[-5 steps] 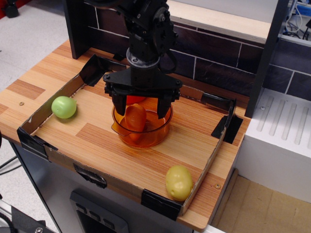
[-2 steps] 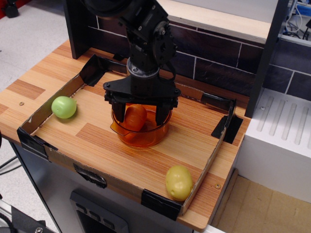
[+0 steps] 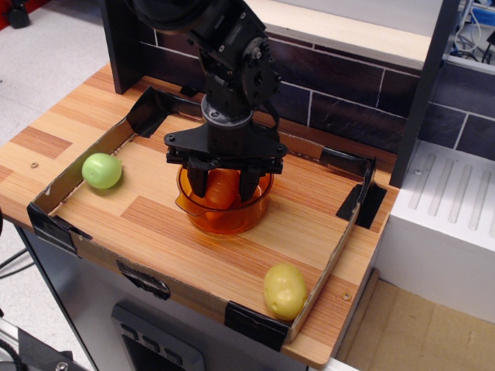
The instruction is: Take carrot out of pot
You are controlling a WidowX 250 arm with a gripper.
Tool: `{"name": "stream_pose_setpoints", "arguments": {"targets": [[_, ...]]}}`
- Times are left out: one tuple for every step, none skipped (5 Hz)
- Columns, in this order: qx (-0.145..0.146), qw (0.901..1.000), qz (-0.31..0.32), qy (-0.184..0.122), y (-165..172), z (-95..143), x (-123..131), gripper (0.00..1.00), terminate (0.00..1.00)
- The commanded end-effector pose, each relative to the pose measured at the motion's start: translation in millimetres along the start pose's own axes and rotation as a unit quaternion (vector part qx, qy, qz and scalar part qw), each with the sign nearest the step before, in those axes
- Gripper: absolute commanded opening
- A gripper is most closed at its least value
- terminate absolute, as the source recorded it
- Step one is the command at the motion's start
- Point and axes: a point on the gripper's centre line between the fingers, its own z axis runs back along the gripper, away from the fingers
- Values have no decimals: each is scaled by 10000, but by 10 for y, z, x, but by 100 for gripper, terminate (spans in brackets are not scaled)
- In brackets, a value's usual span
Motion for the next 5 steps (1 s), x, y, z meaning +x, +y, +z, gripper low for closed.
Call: {"name": "stream_pose_setpoints", "arguments": {"targets": [[-147, 9999, 22, -33, 19, 284, 110, 0, 0], [-548, 9983, 167, 64, 55, 688, 248, 0, 0], [-776, 9965, 292, -108, 146, 860, 331, 0, 0], [-661, 9967, 443, -178, 327, 871, 463, 0, 0], [-390, 9978, 522, -86, 554, 733, 546, 0, 0]]}}
